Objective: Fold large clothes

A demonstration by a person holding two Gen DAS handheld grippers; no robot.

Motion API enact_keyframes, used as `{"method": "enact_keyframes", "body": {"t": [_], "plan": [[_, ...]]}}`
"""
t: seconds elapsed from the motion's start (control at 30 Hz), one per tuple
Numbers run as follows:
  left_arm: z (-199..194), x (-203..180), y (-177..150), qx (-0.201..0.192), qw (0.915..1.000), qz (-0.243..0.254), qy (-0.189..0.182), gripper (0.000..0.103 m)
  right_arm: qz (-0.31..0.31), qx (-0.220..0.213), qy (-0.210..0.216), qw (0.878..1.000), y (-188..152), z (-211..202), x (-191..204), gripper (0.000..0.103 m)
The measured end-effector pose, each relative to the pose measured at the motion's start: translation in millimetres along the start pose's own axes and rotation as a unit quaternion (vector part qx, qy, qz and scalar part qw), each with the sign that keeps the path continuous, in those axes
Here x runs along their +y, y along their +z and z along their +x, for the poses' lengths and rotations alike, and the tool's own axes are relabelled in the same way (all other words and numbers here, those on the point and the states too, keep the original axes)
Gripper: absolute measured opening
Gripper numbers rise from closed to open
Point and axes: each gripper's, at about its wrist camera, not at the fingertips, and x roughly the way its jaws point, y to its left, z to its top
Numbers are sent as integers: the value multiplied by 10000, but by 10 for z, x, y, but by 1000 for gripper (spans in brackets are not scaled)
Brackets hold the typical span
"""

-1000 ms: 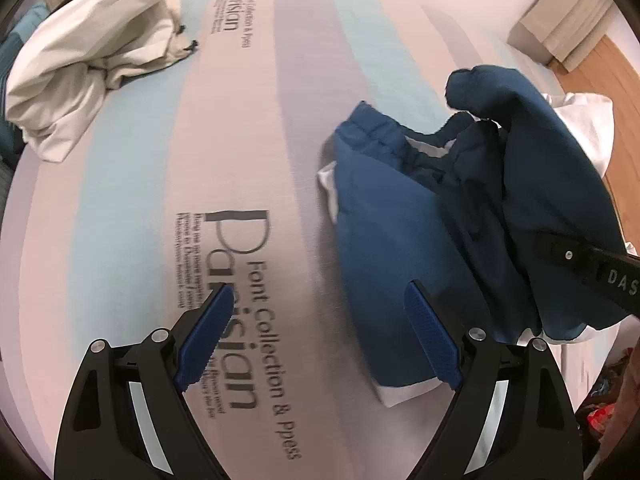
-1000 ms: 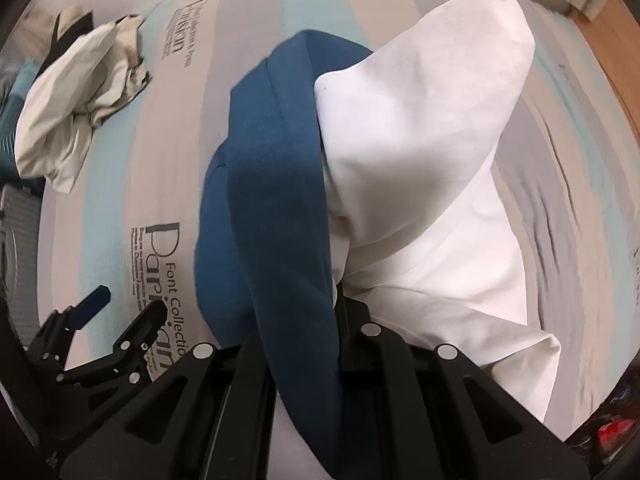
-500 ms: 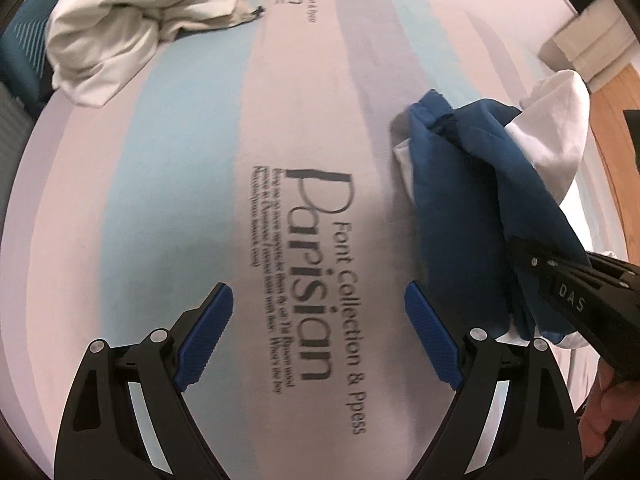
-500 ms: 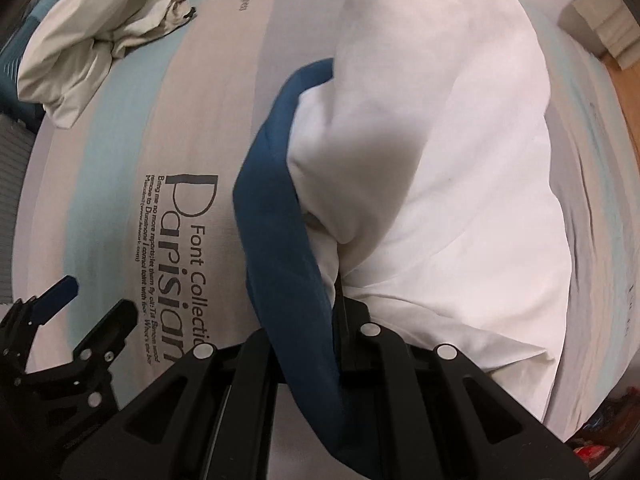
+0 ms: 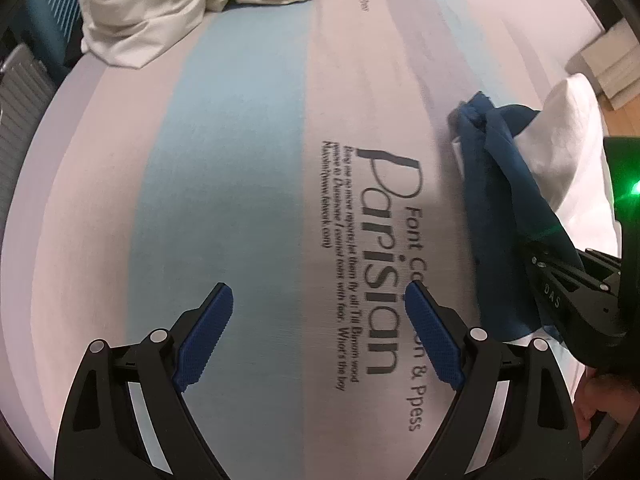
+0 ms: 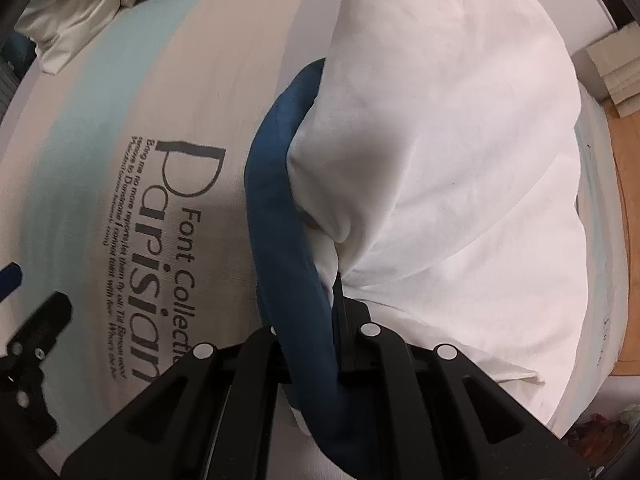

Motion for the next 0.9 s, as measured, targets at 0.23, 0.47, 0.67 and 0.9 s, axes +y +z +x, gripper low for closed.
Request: {"method": "enact_keyframes", "body": {"t": [0.23, 0.47, 0.67, 0.9], "plan": [[79, 148, -4, 36, 9999, -84, 83, 86, -376, 16, -212, 9991, -36, 249, 140, 5], [35, 166, -50, 32, 9998, -86, 174, 86, -736, -174, -301, 9967, -169, 226, 200, 10], [-59, 184, -145, 19, 9996, -100, 249, 86, -1033, -225, -141, 9943, -326, 135, 268, 49], [-300, 169, -319, -85, 9990, -160, 419, 87, -1218, -541, 273, 9907, -605, -101, 316, 89]]}}
